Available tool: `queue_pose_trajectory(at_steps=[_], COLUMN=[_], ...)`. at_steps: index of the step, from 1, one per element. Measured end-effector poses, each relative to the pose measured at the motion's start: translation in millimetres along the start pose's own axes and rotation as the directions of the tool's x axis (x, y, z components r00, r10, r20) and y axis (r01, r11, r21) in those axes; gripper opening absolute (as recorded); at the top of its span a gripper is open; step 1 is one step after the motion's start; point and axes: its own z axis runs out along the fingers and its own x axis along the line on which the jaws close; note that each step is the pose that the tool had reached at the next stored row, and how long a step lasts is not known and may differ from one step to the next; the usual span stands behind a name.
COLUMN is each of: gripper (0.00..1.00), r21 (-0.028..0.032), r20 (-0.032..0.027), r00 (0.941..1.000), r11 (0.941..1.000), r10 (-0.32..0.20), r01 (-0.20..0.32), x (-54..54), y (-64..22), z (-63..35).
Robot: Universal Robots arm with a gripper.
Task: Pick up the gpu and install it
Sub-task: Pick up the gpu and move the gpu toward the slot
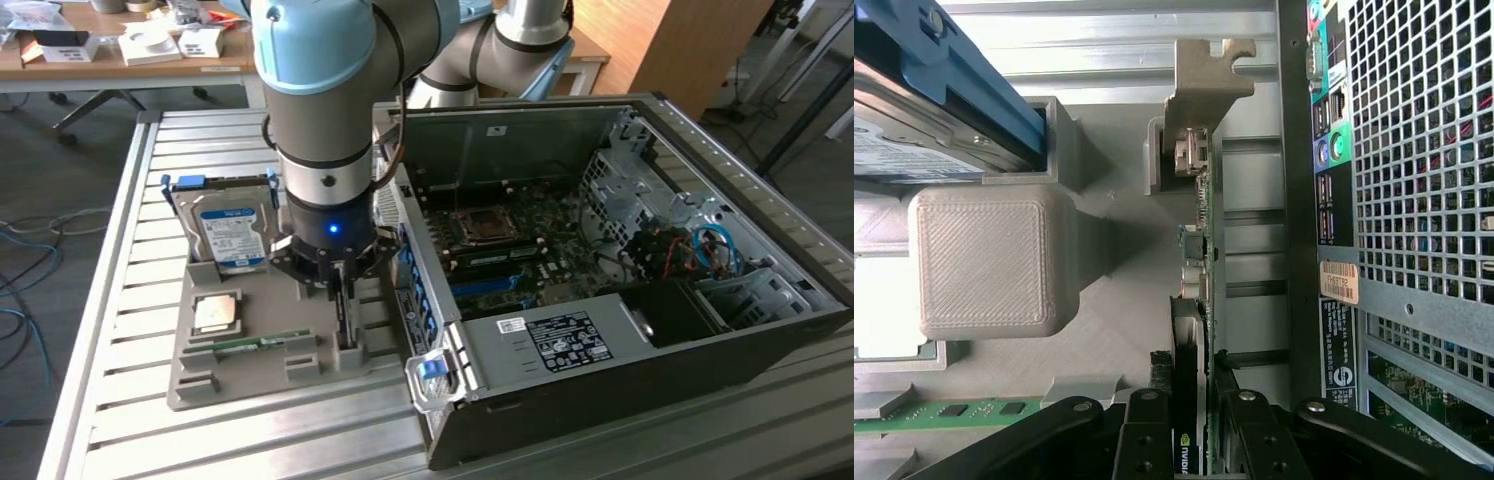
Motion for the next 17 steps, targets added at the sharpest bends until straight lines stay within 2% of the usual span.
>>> queue_pose_trajectory(at_steps=[13,17], gripper=[0.26,0.26], r21=[-0.0006,-0.0004], r20=[-0.0005,-0.0006], r00=[0.9999,0.9999], r11=[0.9999,0.9999], r10=[-0.013,-0.013], r01=[0.013,0.013], x=[-0.1,-0.1], y=[0.0,0.2], z=[0.0,-2.7])
